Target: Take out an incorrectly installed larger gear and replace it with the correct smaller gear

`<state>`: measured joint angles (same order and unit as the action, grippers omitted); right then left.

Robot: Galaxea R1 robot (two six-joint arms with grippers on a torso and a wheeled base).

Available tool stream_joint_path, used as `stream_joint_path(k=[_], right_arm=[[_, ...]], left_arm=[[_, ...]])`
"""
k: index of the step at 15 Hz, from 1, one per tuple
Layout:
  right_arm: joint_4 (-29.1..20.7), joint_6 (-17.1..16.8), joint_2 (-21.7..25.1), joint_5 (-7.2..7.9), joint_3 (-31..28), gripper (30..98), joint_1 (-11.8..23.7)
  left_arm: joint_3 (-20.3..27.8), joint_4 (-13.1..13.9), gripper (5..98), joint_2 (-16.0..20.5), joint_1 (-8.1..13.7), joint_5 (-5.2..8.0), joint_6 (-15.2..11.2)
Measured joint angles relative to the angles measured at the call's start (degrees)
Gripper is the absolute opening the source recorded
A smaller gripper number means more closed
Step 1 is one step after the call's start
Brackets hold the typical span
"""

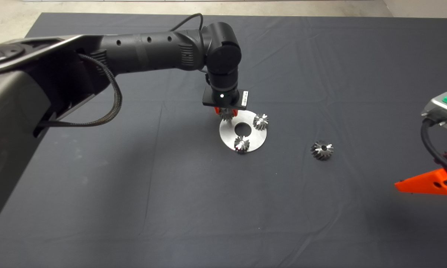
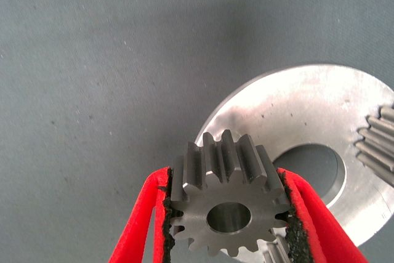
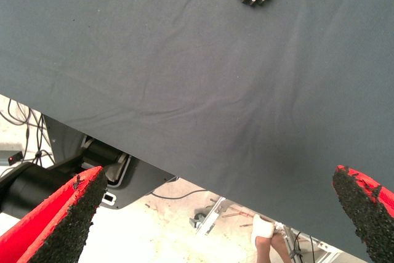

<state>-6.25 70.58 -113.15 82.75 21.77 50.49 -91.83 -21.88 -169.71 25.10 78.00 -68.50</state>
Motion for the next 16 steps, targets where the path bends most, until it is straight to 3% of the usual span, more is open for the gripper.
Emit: stream_joint_path(k=[16], right_arm=[[0.0,0.0,1.0,0.04,0.0,96.8,0.0]], left_arm=[[0.2,-0.9,33.0,0.0,0.2,0.01,-0.3]])
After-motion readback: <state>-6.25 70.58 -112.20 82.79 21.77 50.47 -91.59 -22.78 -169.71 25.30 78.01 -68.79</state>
